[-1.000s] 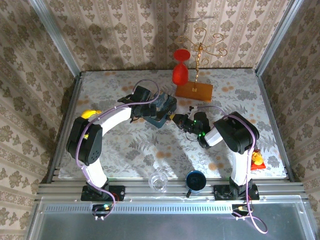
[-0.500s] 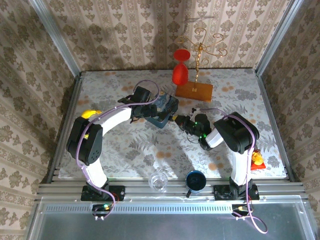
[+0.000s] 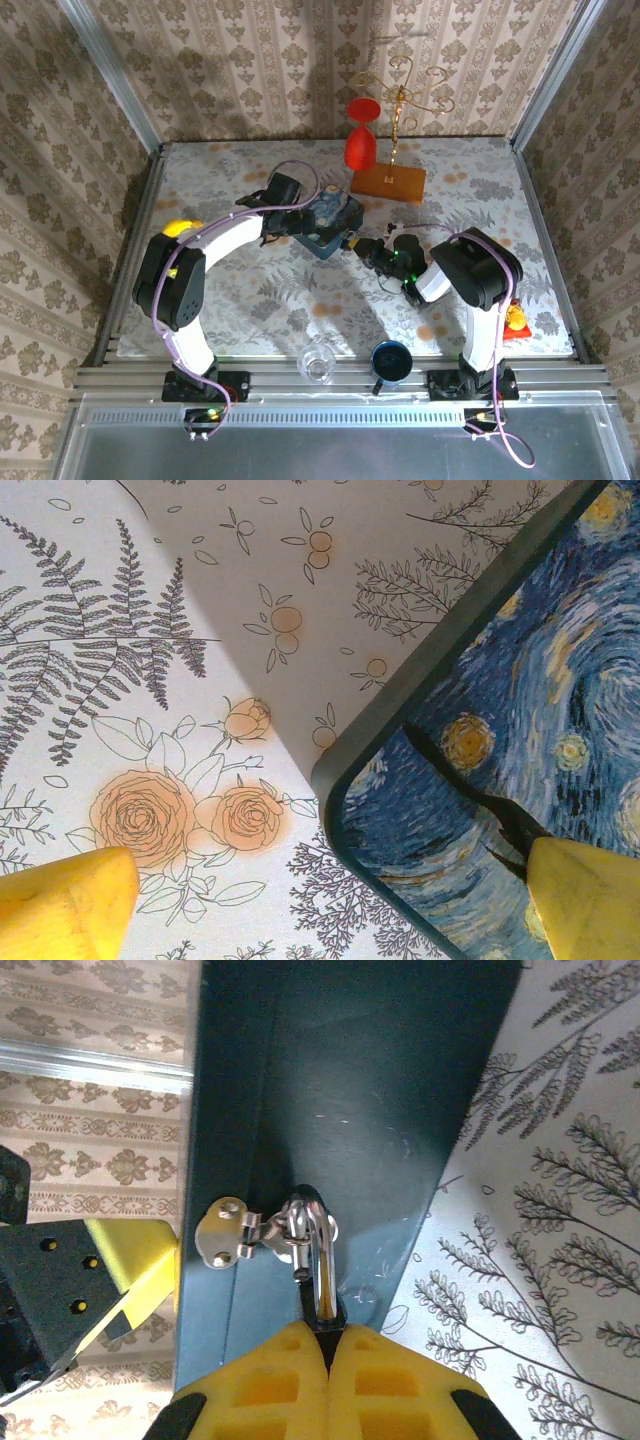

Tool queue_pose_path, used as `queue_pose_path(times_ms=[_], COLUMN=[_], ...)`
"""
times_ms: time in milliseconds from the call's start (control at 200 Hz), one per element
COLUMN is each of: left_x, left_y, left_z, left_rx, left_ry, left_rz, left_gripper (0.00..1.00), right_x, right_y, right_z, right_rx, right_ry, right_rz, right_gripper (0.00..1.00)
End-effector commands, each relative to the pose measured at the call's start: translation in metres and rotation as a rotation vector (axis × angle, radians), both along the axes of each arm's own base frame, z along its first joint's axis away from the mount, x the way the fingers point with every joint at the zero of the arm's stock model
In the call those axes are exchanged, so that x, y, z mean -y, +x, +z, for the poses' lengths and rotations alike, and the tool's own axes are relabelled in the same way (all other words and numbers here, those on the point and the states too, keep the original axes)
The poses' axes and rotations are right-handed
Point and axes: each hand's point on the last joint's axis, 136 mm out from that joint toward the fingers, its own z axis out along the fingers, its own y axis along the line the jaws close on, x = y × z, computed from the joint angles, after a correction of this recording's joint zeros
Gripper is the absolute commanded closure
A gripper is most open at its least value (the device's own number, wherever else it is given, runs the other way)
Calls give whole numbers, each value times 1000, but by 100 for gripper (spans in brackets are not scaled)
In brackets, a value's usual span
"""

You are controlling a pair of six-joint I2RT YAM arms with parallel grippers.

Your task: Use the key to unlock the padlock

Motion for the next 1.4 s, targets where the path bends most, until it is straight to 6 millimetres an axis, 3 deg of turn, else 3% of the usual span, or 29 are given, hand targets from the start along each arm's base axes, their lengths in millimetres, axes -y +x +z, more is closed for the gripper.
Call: queue_pose_path(times_ms=[0, 535, 775, 935, 1215, 1396], left_x=[-34, -31, -31, -27, -3, 17], left_y=[-30, -26, -28, -26, -11, -1], left_z=[-39, -37, -38, -24, 27, 19], left_rx=[-149, -145, -152, -120, 29, 31], left_ry=[158, 149, 149, 138, 191, 219], left_rz=[2, -5, -10, -30, -106, -151], left_gripper=[0, 0, 0, 0, 0, 0], right_x=[11, 23, 17, 12, 9, 12], right_y=[13, 21, 23, 15, -6, -15], right_z=[12, 28, 39, 42, 40, 25], right_rx=[46, 51, 59, 12, -70, -126], right_ry=[-52, -307, -339, -401, -611, -654], right_rz=[-38, -24, 10, 71, 198, 236], right_gripper=[100, 100, 100, 100, 100, 100])
